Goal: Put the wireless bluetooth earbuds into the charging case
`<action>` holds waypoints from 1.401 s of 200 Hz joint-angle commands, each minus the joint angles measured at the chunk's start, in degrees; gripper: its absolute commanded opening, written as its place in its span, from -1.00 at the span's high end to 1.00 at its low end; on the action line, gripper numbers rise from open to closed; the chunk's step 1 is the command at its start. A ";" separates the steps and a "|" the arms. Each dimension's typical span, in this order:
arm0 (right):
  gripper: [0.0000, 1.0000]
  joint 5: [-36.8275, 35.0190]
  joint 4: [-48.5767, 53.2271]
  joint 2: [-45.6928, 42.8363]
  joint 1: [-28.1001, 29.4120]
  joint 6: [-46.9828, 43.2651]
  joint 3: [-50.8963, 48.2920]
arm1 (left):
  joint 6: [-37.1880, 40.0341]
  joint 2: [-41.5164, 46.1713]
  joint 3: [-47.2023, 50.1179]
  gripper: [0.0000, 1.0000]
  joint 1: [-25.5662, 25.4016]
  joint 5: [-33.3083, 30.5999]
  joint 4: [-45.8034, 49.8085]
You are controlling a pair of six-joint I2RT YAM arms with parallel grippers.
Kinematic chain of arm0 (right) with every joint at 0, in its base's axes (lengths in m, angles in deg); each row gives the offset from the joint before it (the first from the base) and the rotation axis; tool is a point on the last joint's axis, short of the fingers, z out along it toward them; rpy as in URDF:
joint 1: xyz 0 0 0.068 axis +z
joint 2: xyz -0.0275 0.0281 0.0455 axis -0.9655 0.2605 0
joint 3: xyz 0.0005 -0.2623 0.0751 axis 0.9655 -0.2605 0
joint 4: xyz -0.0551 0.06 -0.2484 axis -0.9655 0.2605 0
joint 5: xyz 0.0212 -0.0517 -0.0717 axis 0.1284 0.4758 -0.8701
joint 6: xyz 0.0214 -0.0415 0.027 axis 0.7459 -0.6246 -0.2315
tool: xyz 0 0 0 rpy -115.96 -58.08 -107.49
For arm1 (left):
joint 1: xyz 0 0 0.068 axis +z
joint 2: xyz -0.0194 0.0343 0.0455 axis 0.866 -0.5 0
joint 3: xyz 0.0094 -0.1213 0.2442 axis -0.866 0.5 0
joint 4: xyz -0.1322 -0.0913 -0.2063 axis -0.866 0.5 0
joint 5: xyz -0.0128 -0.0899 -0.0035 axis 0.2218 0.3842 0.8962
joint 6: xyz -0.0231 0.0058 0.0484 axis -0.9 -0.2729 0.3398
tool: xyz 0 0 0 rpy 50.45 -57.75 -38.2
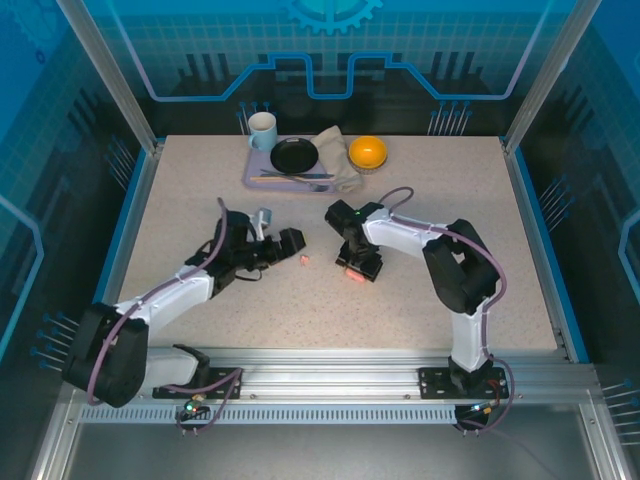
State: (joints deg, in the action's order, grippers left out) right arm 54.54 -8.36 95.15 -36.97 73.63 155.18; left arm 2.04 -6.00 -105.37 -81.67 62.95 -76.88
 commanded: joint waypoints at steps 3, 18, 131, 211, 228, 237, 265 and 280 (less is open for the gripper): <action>-0.05 2.12 -2.80 -3.63 -2.05 6.65 -0.91 | 2.24 -3.02 2.92 -0.98 -5.08 -0.72 -11.28; -0.05 3.80 -4.49 -4.33 -3.32 7.62 -1.74 | 1.40 -5.34 4.23 -0.98 -7.26 -2.54 -15.32; -0.04 11.72 -12.39 -11.01 -6.69 10.34 -5.81 | -5.39 -24.29 -1.52 -0.77 -12.36 -5.38 -33.32; -0.03 13.81 -13.95 -12.75 -6.82 11.49 -5.59 | -8.61 -29.11 -5.94 -0.53 -14.10 -8.26 -38.31; -0.02 13.95 -14.08 -12.93 -6.86 11.56 -5.59 | -9.20 -30.07 -6.66 -0.42 -14.11 -8.16 -39.19; -0.01 14.09 -14.02 -12.98 -6.82 11.66 -5.60 | -9.24 -30.46 -7.10 -0.37 -14.13 -8.09 -39.26; 0.00 13.94 -14.39 -13.31 -6.74 11.92 -5.75 | -9.59 -31.29 -8.43 -0.19 -14.15 -7.60 -39.70; 0.00 13.98 -14.47 -13.28 -6.77 12.02 -5.75 | -9.66 -31.38 -8.60 -0.12 -14.14 -7.48 -39.63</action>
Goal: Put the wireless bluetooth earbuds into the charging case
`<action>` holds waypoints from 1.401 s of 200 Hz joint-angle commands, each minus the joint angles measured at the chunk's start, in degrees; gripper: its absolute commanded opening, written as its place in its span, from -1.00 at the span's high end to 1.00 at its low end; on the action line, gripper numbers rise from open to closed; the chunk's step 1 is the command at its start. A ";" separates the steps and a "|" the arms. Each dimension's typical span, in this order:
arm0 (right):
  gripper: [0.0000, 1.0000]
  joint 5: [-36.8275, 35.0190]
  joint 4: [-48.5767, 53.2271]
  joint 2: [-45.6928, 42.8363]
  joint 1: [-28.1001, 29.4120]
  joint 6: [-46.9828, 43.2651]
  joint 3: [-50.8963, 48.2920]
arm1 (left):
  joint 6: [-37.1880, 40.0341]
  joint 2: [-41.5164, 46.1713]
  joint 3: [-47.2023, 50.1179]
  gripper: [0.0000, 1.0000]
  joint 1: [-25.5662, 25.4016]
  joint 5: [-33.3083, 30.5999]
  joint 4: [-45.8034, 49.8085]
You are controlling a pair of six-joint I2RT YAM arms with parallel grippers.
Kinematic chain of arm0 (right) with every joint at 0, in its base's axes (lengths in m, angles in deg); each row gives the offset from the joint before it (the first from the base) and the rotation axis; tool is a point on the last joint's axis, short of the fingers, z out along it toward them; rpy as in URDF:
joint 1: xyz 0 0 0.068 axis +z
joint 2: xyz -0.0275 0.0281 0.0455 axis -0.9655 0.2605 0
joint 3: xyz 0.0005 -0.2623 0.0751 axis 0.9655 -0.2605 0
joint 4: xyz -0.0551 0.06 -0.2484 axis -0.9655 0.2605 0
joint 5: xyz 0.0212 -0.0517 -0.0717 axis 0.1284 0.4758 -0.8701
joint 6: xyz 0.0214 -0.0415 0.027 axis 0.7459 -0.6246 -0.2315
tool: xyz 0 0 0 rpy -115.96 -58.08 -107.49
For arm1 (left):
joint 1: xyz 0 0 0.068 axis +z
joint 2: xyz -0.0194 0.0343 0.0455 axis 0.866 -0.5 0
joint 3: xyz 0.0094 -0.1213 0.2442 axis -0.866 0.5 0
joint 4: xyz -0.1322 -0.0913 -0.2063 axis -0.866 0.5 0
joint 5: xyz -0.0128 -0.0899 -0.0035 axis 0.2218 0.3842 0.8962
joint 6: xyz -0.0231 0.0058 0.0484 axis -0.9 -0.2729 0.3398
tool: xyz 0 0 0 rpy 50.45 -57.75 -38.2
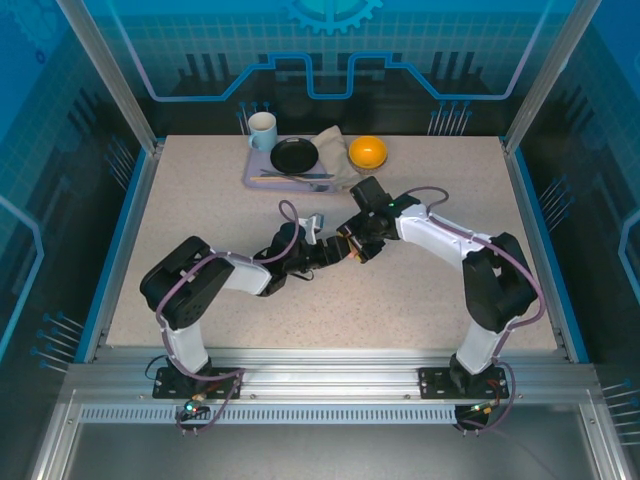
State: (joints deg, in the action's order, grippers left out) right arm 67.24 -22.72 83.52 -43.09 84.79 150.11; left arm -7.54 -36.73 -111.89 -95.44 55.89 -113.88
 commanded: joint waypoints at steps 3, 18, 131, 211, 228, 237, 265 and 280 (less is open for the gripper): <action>0.00 1.30 -0.16 -1.57 -0.66 0.85 -0.64 | -0.06 -0.70 -2.11 -0.12 -0.40 -0.46 -2.64; 0.00 1.51 -0.30 -1.45 -0.57 0.93 -0.68 | -0.08 -0.80 -2.19 -0.09 -0.41 -0.57 -2.55; -0.10 1.73 -1.51 -2.44 -0.75 2.61 -0.66 | -1.78 -1.16 -2.65 0.56 -0.77 -1.02 -4.07; -0.57 2.75 -7.24 -9.00 -9.10 -7.48 -2.55 | 7.60 13.21 -2.05 0.82 1.40 3.71 15.89; -0.57 6.48 -12.80 -11.09 -11.80 -16.10 -5.61 | 12.10 18.12 -2.39 0.83 3.78 7.72 22.45; -0.57 10.48 -17.90 -11.90 -13.09 -22.57 -7.53 | 14.29 20.77 -2.78 0.84 5.72 11.17 26.04; -0.53 25.05 -26.52 -13.50 -14.20 -41.12 -10.22 | 19.07 25.97 -5.28 0.89 12.51 22.42 35.30; -0.53 29.92 -30.56 -15.35 -13.98 -45.90 -12.72 | 20.85 26.87 -7.68 0.91 15.01 27.78 39.21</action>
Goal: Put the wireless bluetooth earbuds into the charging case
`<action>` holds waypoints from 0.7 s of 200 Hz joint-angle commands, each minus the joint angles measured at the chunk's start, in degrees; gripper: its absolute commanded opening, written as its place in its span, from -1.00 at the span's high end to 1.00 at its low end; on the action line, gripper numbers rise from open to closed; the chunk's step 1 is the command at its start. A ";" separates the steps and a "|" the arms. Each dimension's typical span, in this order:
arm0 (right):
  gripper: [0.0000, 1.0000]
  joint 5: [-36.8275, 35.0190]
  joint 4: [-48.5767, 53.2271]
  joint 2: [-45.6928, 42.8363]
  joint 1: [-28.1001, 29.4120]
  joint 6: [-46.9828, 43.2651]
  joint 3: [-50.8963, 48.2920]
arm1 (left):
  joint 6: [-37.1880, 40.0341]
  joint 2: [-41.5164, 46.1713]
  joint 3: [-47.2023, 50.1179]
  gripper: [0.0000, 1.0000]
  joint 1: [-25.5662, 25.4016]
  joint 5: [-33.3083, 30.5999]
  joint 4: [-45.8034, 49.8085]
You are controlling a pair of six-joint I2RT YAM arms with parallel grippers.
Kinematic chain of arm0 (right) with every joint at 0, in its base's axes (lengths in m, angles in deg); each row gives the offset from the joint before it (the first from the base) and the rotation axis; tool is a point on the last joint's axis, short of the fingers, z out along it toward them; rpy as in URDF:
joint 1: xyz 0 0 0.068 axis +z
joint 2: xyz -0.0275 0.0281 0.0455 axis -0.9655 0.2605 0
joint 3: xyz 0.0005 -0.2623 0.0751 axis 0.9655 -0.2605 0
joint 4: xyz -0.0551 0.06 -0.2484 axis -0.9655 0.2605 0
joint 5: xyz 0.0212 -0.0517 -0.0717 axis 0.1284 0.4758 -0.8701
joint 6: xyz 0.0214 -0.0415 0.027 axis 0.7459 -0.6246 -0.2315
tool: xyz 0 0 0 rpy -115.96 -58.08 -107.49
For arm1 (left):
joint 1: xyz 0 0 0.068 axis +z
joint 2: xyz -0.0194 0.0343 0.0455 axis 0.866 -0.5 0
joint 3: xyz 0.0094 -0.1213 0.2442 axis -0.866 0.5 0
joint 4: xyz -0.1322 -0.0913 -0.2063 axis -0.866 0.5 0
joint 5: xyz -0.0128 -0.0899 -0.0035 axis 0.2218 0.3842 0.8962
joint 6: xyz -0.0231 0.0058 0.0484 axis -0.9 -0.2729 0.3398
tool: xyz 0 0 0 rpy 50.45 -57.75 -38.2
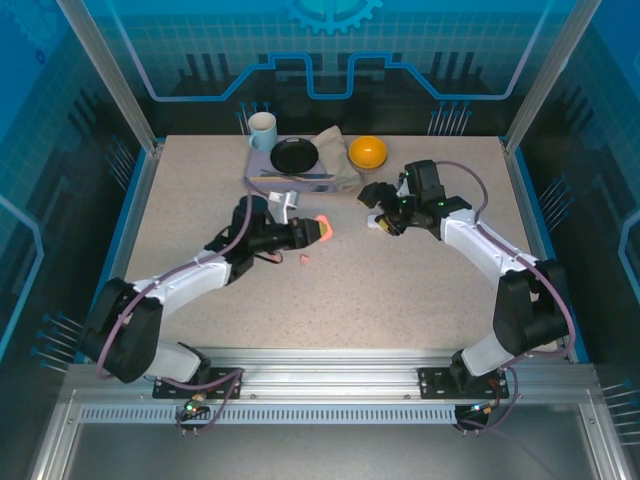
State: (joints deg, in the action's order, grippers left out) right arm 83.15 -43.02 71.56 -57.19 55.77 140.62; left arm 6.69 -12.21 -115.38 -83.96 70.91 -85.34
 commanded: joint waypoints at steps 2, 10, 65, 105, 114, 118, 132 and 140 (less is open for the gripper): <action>-0.53 14.70 -10.82 -3.55 0.12 -17.19 -3.56 | 6.94 2.35 -4.60 0.91 3.76 13.31 11.27; -0.52 16.82 -13.00 -3.92 0.08 -17.43 -4.66 | 8.43 2.36 -6.34 0.93 4.18 15.29 14.02; -0.47 22.45 -19.72 -3.15 4.53 -18.60 -3.65 | 13.55 -0.10 -14.22 0.93 4.26 22.10 23.94; -0.45 23.03 -20.15 -2.13 6.06 -18.42 -2.35 | 13.66 -0.32 -15.25 0.93 4.23 22.02 24.92; -0.44 22.92 -20.15 -2.29 6.28 -18.47 -2.43 | 13.62 -0.41 -15.25 0.93 4.20 22.01 24.79; -0.44 22.96 -20.29 -2.44 6.39 -18.46 -2.51 | 13.62 -0.45 -15.25 0.93 4.24 21.93 24.83; -0.43 22.83 -20.34 -2.88 6.76 -18.47 -2.67 | 13.53 -0.71 -15.25 0.93 4.19 21.83 24.70; -0.43 22.69 -20.34 -3.17 6.95 -18.48 -2.79 | 13.48 -0.88 -15.34 0.93 4.20 21.83 24.48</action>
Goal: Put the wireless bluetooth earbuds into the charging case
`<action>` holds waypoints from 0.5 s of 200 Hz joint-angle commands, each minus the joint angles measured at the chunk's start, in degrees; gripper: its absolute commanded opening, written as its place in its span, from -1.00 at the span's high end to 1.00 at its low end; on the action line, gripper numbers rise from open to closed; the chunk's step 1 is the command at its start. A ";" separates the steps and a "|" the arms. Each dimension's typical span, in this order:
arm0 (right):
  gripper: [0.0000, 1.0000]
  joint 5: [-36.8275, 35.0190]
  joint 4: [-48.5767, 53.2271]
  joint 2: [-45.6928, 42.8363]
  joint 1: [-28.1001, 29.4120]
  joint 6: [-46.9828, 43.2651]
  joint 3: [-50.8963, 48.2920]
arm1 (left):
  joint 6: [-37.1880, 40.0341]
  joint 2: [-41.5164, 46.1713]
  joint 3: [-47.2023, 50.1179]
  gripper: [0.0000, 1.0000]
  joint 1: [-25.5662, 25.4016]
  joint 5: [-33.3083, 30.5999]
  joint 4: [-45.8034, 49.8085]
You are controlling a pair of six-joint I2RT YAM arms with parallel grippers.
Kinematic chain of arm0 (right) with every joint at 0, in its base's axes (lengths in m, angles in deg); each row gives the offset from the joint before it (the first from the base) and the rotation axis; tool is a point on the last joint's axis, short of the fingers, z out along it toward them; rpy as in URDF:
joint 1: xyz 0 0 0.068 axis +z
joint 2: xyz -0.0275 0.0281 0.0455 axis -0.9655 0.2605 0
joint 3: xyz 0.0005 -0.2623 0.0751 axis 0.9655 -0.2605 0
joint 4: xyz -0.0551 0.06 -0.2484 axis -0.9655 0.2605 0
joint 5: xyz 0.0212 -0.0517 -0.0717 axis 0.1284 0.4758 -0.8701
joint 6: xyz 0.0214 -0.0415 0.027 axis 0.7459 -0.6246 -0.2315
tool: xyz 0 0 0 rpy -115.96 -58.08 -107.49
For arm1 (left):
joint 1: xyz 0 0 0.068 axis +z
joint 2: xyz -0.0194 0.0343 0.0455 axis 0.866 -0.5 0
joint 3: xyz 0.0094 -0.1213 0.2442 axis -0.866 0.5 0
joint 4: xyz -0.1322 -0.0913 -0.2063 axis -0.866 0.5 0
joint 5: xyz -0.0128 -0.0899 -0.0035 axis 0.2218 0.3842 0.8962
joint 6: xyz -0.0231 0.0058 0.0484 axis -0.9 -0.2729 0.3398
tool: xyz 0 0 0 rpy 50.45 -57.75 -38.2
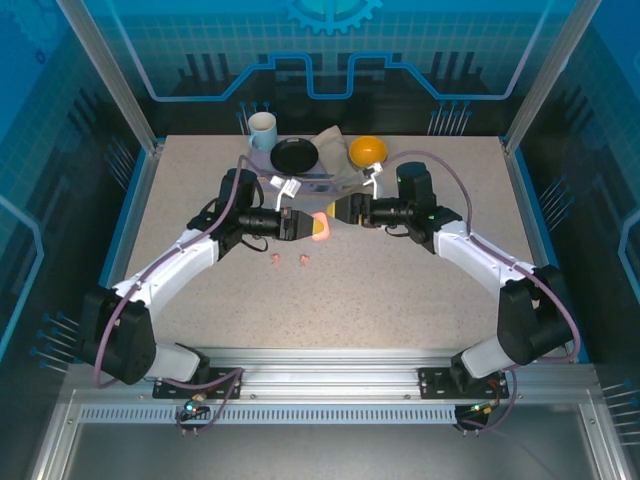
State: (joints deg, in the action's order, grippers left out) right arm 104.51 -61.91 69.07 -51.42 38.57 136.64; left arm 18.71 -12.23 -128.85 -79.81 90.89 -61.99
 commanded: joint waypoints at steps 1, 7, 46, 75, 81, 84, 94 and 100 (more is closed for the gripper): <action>-0.43 1.34 -1.49 -0.69 1.19 -1.27 1.23 | 1.44 -0.87 -1.87 0.93 0.04 1.82 1.14; -0.43 1.44 -1.37 -0.70 1.36 -1.27 1.21 | 1.37 -1.04 -1.94 0.93 0.08 1.86 1.11; -0.39 1.66 1.52 0.41 2.61 -3.21 1.59 | 1.66 -1.48 -2.97 0.94 0.04 1.69 1.36; -0.34 1.67 3.10 1.54 2.88 -4.59 0.78 | 2.20 -1.65 -3.87 0.94 0.10 0.91 1.99; -0.33 1.60 3.63 1.74 2.86 -4.96 0.51 | 2.15 -1.71 -4.03 0.94 0.06 0.90 1.86; -0.32 1.47 4.07 1.76 2.85 -5.22 0.36 | 2.08 -1.75 -4.11 0.94 0.04 0.90 1.72; -0.30 0.30 5.16 1.92 2.79 -6.02 -0.14 | 1.88 -1.68 -4.29 0.95 0.06 0.89 1.43; -0.29 -0.61 5.17 2.09 2.45 -6.10 -0.76 | 1.91 -1.59 -4.44 0.95 0.07 0.97 1.39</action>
State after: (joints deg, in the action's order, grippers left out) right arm 105.10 -60.38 69.51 -49.34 35.27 136.64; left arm 19.39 -13.80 -130.44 -79.81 90.76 -60.01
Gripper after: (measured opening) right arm 0.655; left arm 0.231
